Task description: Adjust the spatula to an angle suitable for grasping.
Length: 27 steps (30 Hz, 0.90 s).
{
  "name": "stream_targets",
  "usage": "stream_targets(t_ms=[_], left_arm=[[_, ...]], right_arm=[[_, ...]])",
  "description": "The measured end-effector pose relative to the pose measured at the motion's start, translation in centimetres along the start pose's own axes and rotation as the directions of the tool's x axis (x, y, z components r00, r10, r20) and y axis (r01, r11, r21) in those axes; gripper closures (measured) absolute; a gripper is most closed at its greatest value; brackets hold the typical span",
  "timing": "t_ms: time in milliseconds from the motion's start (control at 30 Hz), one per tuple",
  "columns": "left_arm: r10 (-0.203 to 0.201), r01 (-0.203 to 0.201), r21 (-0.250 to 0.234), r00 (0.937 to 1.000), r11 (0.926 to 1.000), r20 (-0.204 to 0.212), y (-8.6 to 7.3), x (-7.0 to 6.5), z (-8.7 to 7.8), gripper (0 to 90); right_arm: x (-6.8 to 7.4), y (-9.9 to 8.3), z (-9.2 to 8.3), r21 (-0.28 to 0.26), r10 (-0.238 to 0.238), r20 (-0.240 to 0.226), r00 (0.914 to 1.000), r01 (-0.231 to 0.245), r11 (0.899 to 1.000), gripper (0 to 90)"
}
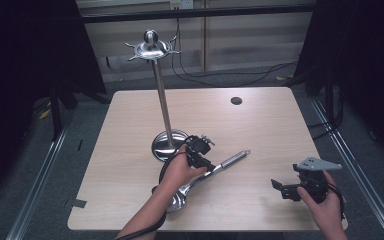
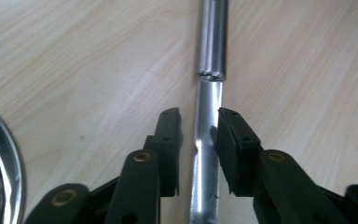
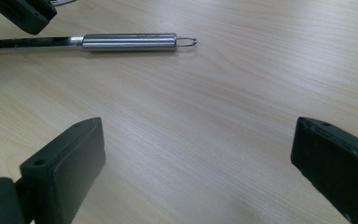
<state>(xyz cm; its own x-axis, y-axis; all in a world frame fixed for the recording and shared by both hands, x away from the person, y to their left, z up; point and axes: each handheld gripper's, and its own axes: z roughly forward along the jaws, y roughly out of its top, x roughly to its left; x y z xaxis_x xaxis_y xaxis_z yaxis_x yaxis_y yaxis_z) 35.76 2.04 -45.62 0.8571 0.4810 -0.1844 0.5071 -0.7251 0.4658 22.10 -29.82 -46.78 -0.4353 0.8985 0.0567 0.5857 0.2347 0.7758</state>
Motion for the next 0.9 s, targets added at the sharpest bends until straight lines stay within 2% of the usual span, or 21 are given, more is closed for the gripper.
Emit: stream_targets(t_ms=[33, 67, 133, 200, 333, 533, 667, 900], left_arm=[[0.000, 0.000, 0.000, 1.0000, 1.0000, 0.000, 0.0, 0.0, 0.0, 69.1], [0.013, -0.014, 0.023, 0.9999, 0.9997, 0.002, 0.3, -0.3, 0.3, 68.5], [0.037, -0.037, 0.037, 0.9993, 0.9986, -0.003, 0.7, -0.4, 0.7, 67.6], [0.030, -0.030, 0.038, 0.9995, 0.9988, -0.006, 0.8, -0.5, 0.9, 67.4], [0.062, -0.061, 0.051, 0.9979, 0.9968, -0.017, 1.6, -0.9, 1.7, 67.3], [0.085, -0.083, 0.075, 0.9962, 0.9937, -0.018, 2.4, -1.3, 2.5, 67.1], [0.080, -0.076, 0.093, 0.9960, 0.9928, -0.040, 2.7, -1.4, 3.0, 67.0], [0.091, -0.085, 0.127, 0.9950, 0.9883, -0.042, 3.2, -1.4, 3.7, 66.6]], right_arm=[[0.0, 0.0, 0.0, -0.001, 0.000, -0.001, 1.0000, 0.000, 1.000, 2.7], [0.0, 0.0, 0.0, 0.001, 0.003, 0.001, 1.0000, -0.003, 1.000, 2.7], [0.1, 0.0, 0.0, 0.002, 0.000, 0.000, 1.0000, 0.000, 1.000, 2.7], [0.1, 0.0, 0.0, 0.002, 0.001, 0.000, 1.0000, -0.001, 1.000, 2.7], [0.0, 0.0, 0.0, 0.004, -0.005, -0.005, 1.0000, 0.005, 1.000, 2.7], [-0.2, 0.0, -0.1, 0.004, 0.000, -0.003, 1.0000, 0.000, 1.000, 2.7], [-0.2, -0.1, -0.1, 0.008, 0.002, -0.006, 1.0000, -0.002, 1.000, 2.7], [-0.1, -0.1, -0.1, 0.007, -0.004, -0.004, 1.0000, 0.004, 1.000, 2.7]])
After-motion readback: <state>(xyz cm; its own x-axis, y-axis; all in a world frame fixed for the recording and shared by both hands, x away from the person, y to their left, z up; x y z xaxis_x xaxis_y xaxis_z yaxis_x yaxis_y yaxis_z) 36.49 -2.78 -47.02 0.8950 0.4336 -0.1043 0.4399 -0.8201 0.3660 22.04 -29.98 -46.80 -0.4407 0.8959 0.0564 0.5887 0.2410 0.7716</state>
